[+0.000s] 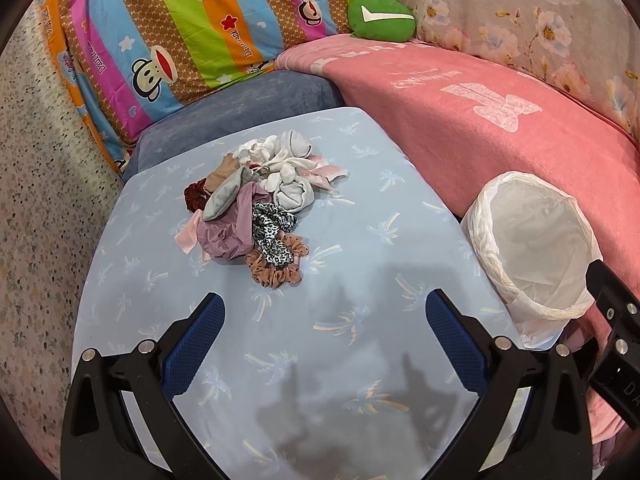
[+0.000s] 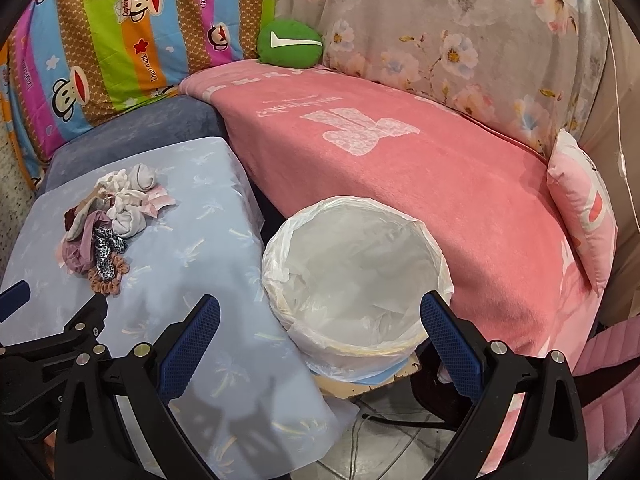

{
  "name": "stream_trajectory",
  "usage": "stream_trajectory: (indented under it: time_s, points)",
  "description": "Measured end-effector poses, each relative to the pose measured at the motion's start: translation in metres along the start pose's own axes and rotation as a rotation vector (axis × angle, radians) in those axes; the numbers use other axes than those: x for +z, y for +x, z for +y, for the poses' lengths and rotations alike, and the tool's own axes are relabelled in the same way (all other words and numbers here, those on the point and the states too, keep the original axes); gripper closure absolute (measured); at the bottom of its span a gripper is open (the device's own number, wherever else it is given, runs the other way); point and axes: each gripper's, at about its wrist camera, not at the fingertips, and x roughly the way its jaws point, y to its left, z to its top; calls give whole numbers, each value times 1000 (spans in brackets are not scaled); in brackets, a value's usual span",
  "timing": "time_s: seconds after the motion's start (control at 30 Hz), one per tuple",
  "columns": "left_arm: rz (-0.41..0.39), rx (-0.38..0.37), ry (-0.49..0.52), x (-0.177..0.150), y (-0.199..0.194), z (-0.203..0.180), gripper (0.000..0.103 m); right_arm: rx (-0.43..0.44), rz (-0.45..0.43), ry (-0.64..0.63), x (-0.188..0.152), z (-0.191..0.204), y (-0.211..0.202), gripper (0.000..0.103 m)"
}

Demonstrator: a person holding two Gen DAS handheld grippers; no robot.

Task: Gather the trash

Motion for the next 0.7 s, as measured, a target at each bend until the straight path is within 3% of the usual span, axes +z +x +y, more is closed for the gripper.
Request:
stream_trajectory:
  time_s: [0.7]
  points:
    - [0, 1, 0, 1, 0, -1, 7, 0, 1, 5, 1, -2, 0, 5]
